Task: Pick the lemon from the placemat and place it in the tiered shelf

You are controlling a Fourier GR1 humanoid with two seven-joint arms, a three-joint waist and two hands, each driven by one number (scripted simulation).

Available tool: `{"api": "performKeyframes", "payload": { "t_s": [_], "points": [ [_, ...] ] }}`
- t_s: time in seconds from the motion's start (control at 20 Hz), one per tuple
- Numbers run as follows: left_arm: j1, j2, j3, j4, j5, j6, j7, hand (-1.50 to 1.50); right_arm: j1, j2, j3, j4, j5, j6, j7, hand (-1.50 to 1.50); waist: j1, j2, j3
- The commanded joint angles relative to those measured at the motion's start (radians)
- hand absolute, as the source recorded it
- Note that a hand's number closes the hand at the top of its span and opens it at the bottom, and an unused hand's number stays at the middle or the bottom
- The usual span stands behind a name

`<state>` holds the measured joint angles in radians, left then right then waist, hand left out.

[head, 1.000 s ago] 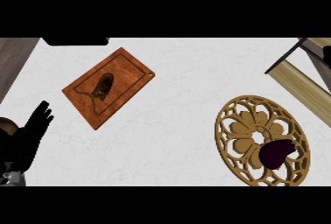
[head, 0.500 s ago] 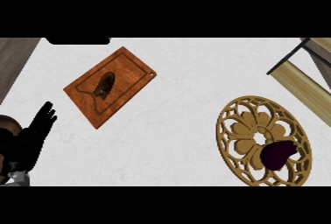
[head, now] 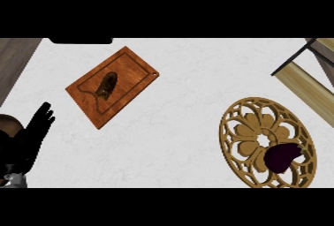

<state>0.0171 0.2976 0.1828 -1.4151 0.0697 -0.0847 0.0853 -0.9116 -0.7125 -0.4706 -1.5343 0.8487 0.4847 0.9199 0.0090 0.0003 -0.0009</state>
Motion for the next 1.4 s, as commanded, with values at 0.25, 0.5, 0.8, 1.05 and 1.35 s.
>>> {"api": "performKeyframes", "payload": {
  "t_s": [0.25, 0.5, 0.8, 1.05, 1.35],
  "points": [
    [0.016, -0.012, -0.005, -0.067, -0.007, -0.002, 0.050, 0.00, 0.009, -0.084, 0.020, 0.228, 0.050, -0.104, -0.085, 1.50, -0.001, 0.000, 0.001],
    [-0.045, -0.020, 0.000, 0.042, -0.034, 0.008, -0.005, 0.00, -0.015, -0.132, 0.051, 0.449, 0.109, -0.221, -0.183, 1.50, 0.002, 0.005, 0.000],
    [-0.053, -0.007, 0.013, 0.009, -0.021, -0.011, 0.030, 0.00, -0.050, -0.153, 0.015, 0.620, 0.092, -0.348, -0.259, 1.50, 0.004, 0.003, 0.001],
    [-0.030, -0.030, 0.006, -0.013, -0.030, 0.000, 0.021, 0.00, -0.046, -0.153, -0.001, 0.782, 0.095, -0.458, -0.320, 1.50, 0.009, 0.005, 0.001],
    [-0.042, -0.018, 0.028, -0.003, -0.006, -0.023, 0.032, 0.00, -0.041, -0.205, -0.053, 0.937, 0.097, -0.574, -0.338, -1.50, 0.010, 0.007, 0.002]
  ]
}}
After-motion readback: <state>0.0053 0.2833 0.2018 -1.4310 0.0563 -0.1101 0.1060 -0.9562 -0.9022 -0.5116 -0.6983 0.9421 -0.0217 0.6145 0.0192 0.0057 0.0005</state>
